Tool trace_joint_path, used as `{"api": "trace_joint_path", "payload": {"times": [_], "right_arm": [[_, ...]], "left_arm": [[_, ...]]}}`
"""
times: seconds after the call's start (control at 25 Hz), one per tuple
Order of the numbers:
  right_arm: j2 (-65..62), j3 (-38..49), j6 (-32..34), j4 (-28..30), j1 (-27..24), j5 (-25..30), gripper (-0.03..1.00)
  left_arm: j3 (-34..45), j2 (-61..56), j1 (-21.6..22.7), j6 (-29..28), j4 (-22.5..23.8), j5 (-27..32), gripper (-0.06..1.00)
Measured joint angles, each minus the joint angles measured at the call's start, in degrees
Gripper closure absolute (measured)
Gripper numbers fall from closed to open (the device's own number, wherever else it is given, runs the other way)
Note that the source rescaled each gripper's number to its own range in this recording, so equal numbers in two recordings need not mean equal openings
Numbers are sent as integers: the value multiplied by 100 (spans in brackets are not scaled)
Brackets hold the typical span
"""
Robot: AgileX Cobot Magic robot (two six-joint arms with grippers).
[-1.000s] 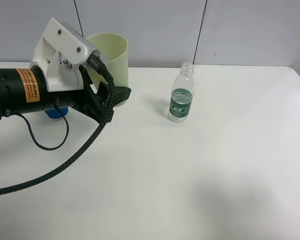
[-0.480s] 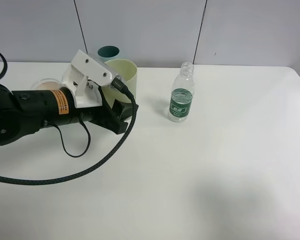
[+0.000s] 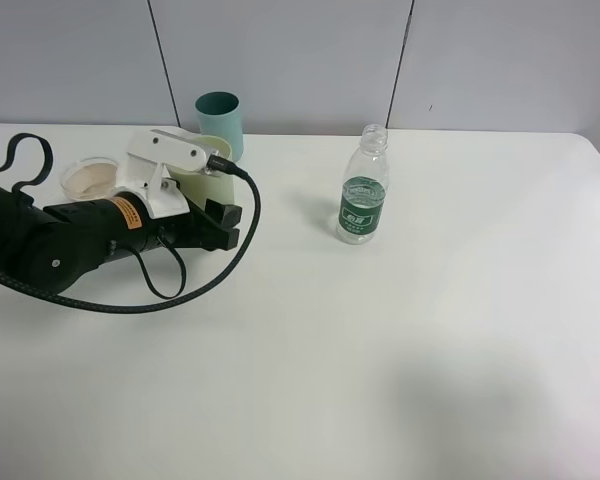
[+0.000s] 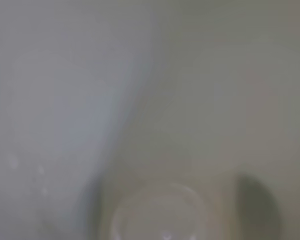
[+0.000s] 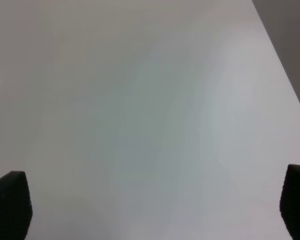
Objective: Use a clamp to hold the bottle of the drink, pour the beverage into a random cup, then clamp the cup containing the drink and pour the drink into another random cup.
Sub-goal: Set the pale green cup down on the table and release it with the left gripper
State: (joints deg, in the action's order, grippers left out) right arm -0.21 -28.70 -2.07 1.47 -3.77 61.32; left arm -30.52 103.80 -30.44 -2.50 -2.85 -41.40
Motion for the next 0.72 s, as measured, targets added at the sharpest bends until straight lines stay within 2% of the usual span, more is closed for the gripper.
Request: {"api": "trace_joint_path", "payload": {"times": [0.28,0.72], "right_arm": [[0,0,0,0,0,0,-3],[0,0,0,0,0,0,-3]], "left_arm": [[0,488,48,250,-68,-605,92],[20,907,48,404,-108,-912,92]]}}
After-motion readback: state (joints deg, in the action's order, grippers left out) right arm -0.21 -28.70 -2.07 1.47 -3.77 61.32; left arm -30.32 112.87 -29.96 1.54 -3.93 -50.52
